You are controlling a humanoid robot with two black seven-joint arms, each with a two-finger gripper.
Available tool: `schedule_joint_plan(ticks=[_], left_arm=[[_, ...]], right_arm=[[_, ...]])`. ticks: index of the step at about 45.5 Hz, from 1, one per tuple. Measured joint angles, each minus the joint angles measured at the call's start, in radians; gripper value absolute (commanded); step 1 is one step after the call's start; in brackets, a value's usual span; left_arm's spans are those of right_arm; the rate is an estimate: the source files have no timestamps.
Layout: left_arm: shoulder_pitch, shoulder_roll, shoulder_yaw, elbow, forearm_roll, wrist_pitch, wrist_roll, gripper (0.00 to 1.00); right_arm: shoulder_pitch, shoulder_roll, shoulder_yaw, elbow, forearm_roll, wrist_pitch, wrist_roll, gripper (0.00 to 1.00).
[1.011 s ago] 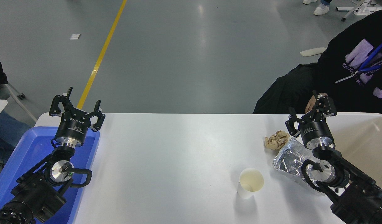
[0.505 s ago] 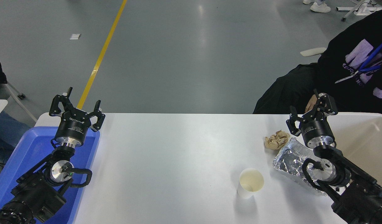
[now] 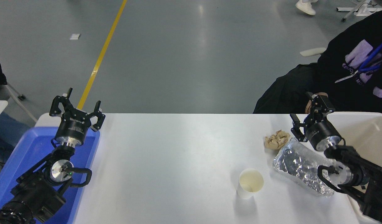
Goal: Pick up paper cup place in dustbin
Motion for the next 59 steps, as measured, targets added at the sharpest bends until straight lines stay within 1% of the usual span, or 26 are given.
schedule_joint_plan(ticks=[8,12,15,18,23,27,32,36,37,39,43,49,57,59], left_arm=[[0.000,0.000,0.000,0.000,0.000,0.000,0.000,0.98],[-0.001,0.000,0.000,0.000,0.000,0.000,0.001,0.98],[-0.001,0.000,0.000,0.000,0.000,0.000,0.001,0.98],[-0.001,0.000,0.000,0.000,0.000,0.000,0.001,0.98],[-0.001,0.000,0.000,0.000,0.000,0.000,0.001,0.98],[-0.001,0.000,0.000,0.000,0.000,0.000,0.001,0.98],[0.000,0.000,0.000,0.000,0.000,0.000,0.000,0.98],[0.000,0.000,0.000,0.000,0.000,0.000,0.000,0.98],[0.000,0.000,0.000,0.000,0.000,0.000,0.000,0.98],[0.000,0.000,0.000,0.000,0.000,0.000,0.000,0.98],[0.001,0.000,0.000,0.000,0.000,0.000,0.000,0.98],[0.001,0.000,0.000,0.000,0.000,0.000,0.000,0.98],[0.001,0.000,0.000,0.000,0.000,0.000,0.000,0.98],[0.001,0.000,0.000,0.000,0.000,0.001,0.000,0.98]], right_arm=[[0.347,-0.015,-0.572,0.056,0.026,0.042,0.000,1.00],[0.534,0.017,-0.842,0.093,0.033,0.090,0.000,1.00],[0.667,0.060,-1.019,0.119,0.037,0.157,0.000,1.00],[0.757,0.097,-1.129,0.136,0.039,0.223,-0.001,1.00],[0.918,0.153,-1.267,0.162,0.038,0.397,-0.005,1.00],[1.027,0.194,-1.324,0.179,0.031,0.508,-0.023,1.00],[1.157,0.242,-1.351,0.198,0.015,0.601,-0.068,1.00],[1.225,0.284,-1.347,0.212,-0.001,0.643,-0.098,1.00],[1.257,0.310,-1.341,0.221,-0.014,0.660,-0.114,1.00],[1.264,0.319,-1.341,0.224,-0.019,0.664,-0.120,1.00],[1.304,0.374,-1.336,0.244,-0.044,0.685,-0.156,1.00],[1.335,0.425,-1.341,0.267,-0.081,0.704,-0.243,1.00],[1.355,0.458,-1.365,0.286,-0.106,0.717,-0.387,1.00],[1.359,0.461,-1.370,0.287,-0.108,0.718,-0.413,1.00]])
